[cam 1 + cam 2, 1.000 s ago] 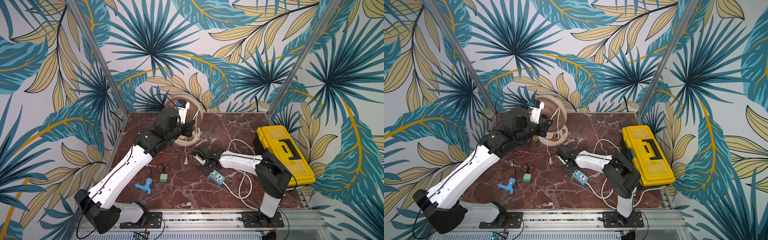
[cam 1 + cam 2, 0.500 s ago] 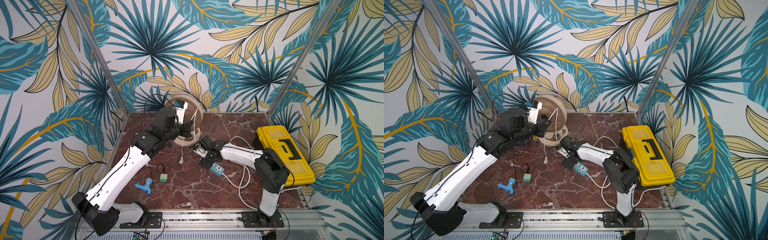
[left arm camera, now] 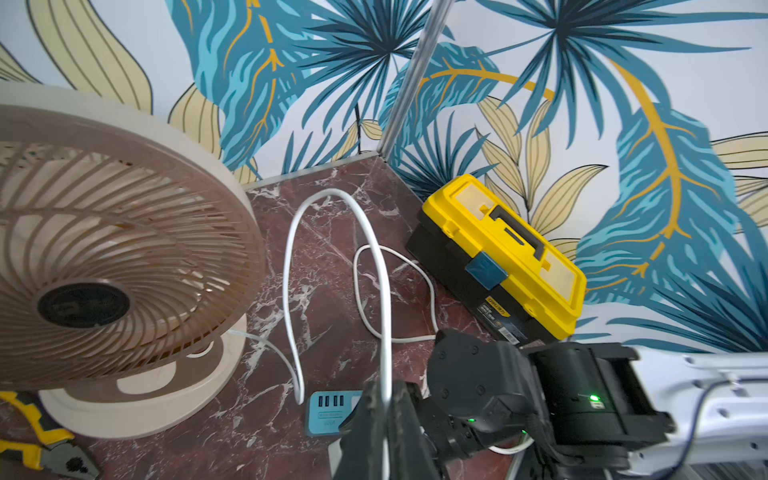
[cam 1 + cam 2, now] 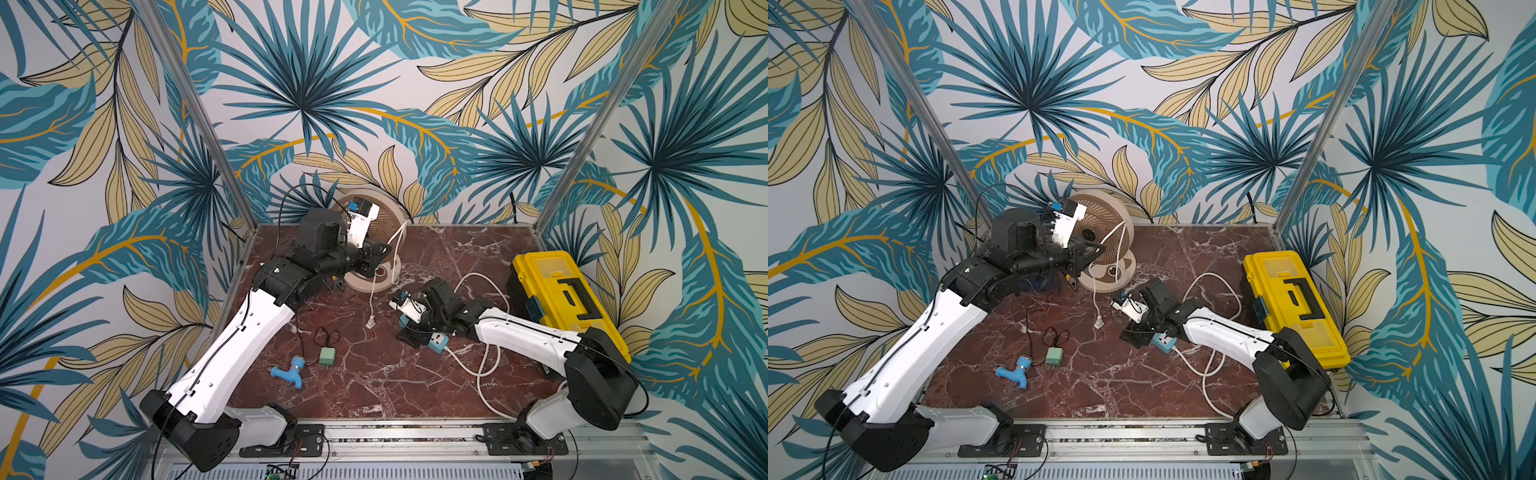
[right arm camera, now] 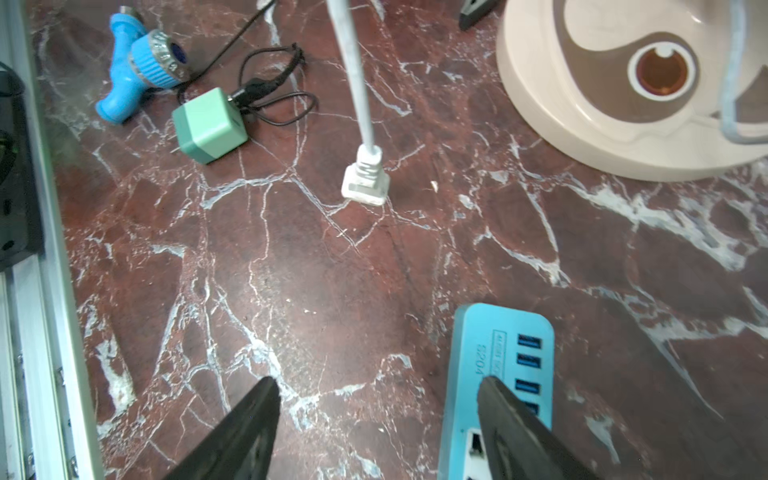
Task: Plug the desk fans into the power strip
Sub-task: Move the socket to the center of the board, then insert the plug into the socket.
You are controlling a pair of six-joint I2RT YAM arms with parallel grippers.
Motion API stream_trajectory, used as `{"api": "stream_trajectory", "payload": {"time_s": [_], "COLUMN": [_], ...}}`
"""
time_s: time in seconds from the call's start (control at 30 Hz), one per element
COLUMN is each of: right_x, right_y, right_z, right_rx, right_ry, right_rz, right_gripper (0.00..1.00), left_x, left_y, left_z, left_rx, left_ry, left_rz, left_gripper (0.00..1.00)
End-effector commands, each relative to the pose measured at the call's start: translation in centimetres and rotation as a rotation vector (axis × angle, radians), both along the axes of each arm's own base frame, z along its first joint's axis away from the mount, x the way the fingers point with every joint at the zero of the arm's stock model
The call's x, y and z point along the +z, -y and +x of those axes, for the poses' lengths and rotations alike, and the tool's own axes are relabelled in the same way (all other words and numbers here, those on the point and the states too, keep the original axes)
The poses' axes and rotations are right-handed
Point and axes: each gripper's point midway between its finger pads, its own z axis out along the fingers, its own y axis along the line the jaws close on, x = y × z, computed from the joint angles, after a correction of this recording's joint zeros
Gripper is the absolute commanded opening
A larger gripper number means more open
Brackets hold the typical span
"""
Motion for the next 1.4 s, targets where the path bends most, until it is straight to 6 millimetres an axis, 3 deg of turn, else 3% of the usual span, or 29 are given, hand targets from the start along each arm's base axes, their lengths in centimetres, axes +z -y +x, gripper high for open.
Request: {"api": "stream_trajectory", "payload": {"time_s": [0.0, 0.2, 0.67, 0.93, 1.23, 1.37], "right_x": [2.0, 2.1, 0.6, 2.5, 3.3, 3.7], "right_y": [-2.5, -4.1, -5.4, -5.3, -5.0, -5.2], "right_z": [0.2, 1.2, 0.0, 2.3, 2.4, 2.2], "right_rx": [0.115, 0.17, 0.269, 0.161, 0.155, 0.179], "right_ry": [0.094, 0.099, -0.001, 0.097, 0.11, 0.087], "right_rz": [0.12, 0.172, 0.223, 0.411, 0.486, 0.51], "right_gripper": [0.72, 0.6, 0.5, 0.52, 0.52, 0.45], "left_x": [2.4, 3.5, 4.8, 5.8, 7.7, 8.1], "left_y": [1.0, 1.8, 2.2, 1.9, 1.8, 1.8], "left_z": [-1.5, -2.0, -2.3, -2.4, -3.3, -3.5], "left_rx": [-0.127, -0.225, -0.304, -0.323, -0.413, -0.431], "left_ry": [0.021, -0.012, -0.041, -0.063, -0.101, -0.113], "left_rz": [-0.059, -0.15, -0.228, -0.282, -0.376, -0.388], "left_gripper": [0.0, 0.0, 0.0, 0.0, 0.0, 0.0]}}
